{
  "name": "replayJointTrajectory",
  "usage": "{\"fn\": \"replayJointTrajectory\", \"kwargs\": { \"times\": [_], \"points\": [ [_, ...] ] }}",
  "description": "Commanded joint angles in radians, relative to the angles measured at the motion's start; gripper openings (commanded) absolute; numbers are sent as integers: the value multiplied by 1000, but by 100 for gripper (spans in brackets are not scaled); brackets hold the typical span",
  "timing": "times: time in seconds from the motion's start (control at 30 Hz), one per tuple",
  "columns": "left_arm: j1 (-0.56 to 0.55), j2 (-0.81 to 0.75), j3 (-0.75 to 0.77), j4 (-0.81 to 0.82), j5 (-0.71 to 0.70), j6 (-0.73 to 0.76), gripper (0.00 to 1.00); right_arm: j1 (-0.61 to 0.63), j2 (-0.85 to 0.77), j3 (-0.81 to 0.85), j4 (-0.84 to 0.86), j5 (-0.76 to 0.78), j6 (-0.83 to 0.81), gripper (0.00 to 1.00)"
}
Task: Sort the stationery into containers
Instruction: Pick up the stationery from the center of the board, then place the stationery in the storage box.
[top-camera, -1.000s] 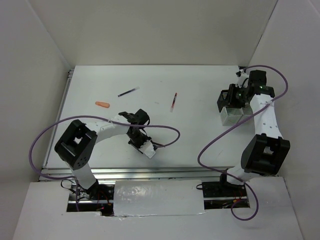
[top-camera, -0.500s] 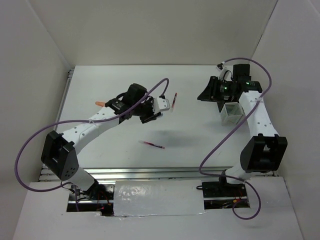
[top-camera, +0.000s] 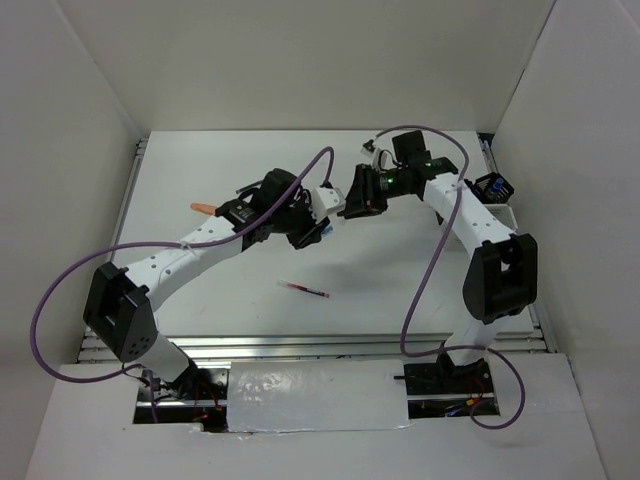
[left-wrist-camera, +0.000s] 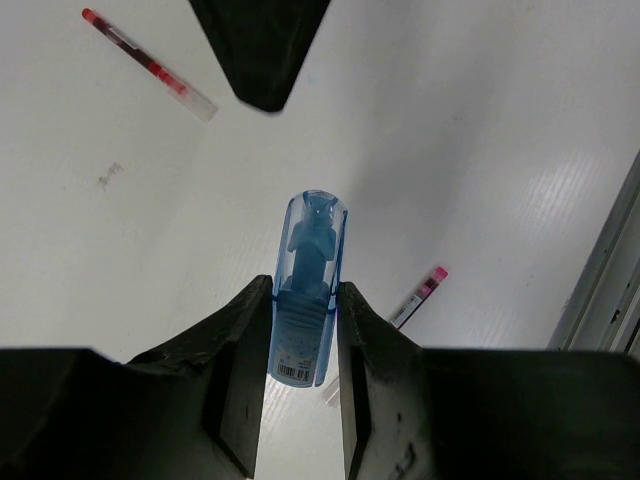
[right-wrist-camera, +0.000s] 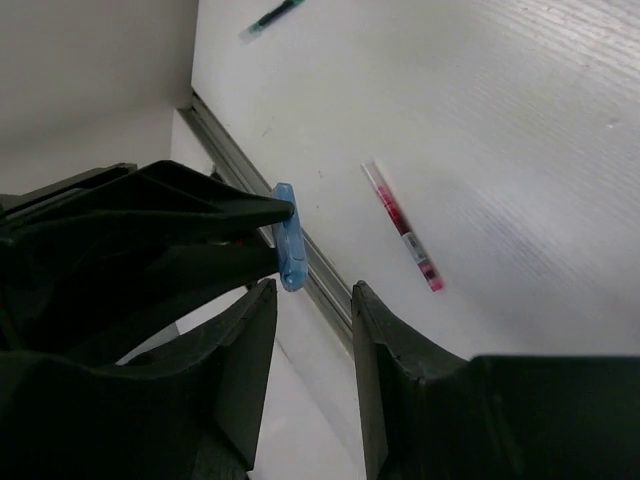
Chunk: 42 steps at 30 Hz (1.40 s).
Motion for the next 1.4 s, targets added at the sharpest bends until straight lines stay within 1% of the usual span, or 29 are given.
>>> {"fn": "replayJointTrajectory", "kwargs": {
  "times": [0.0, 0.03, 0.1, 0.27, 0.47, 0.53, 0.57, 0.6, 0.7, 0.73, 0.77, 0.8, 0.87, 0.9, 0.93, 0.97, 1.0, 1.03, 1.07, 1.1, 1.13, 1.2, 1.23, 1.27, 1.3, 1.33, 1.37],
  "points": [
    [-5, -14, 21, 33, -6, -36, 0, 41, 14, 26, 55, -27, 43, 44],
    [-5, -15, 19, 35, -6, -37, 0, 49, 19, 28, 57, -26, 46, 46],
    [-5, -17, 19, 36, 0, -40, 0, 62, 31, 31, 60, -32, 50, 47],
    [-5, -14, 19, 41, -6, -39, 0, 113, 56, 31, 52, -44, 46, 47],
    [-5, -17, 18, 47, -6, -40, 0, 151, 68, -9, 70, -53, 44, 46],
    [-5, -17, 16, 52, -6, -43, 0, 153, 75, -14, 75, -75, 44, 43],
    [-5, -15, 16, 53, -6, -45, 0, 153, 75, -14, 75, -84, 46, 38],
    [-5, -18, 13, 53, -6, -45, 0, 153, 79, -9, 77, -93, 46, 36],
    [-5, -18, 10, 59, -18, -43, 0, 147, 80, -11, 69, -101, 41, 23],
    [-5, -23, 7, 62, -30, -45, 3, 145, 76, -12, 66, -103, 37, 14],
    [-5, -23, 6, 64, -36, -48, 6, 135, 74, -15, 61, -103, 34, 10],
    [-5, -26, 7, 64, -42, -55, 17, 127, 66, -20, 55, -101, 29, 5],
    [-5, -29, 9, 56, -67, -68, 31, 107, 54, -25, 41, -93, 17, 1],
    [-5, -35, 9, 52, -76, -83, 39, 72, 42, -23, 28, -81, -9, 0],
    [0, -38, 10, 47, -87, -86, 59, 47, 39, -15, -27, -73, -32, 0],
    [9, -43, 9, 29, -93, -89, 67, 21, 34, 24, -70, -60, -63, 0],
    [39, -60, 9, 24, -90, -110, 74, -38, 34, 53, -174, -5, -148, 0],
    [61, -67, 4, 20, -76, -123, 77, -69, 31, 104, -220, 31, -188, 0],
    [82, -78, -11, 14, -52, -134, 86, -103, 13, 121, -254, 67, -259, 0],
    [122, -104, -22, 10, -44, -146, 99, -168, -4, 130, -297, 100, -281, 0],
    [141, -115, -43, 12, -38, -151, 99, -201, -22, 149, -317, 170, -320, 0],
    [187, -141, -62, -2, -30, -166, 99, -281, -58, 182, -383, 253, -411, 0],
    [201, -150, -76, -8, -33, -169, 99, -299, -61, 220, -405, 360, -437, 0],
    [213, -161, -83, -17, -36, -175, 99, -318, -72, 239, -419, 408, -490, 0],
    [234, -167, -91, -20, -36, -174, 99, -338, -76, 253, -439, 448, -509, 0],
    [247, -175, -108, -20, -36, -175, 99, -377, -84, 267, -433, 520, -528, 0],
    [256, -187, -119, -20, -33, -175, 99, -398, -93, 271, -427, 554, -554, 0]
  ]
}}
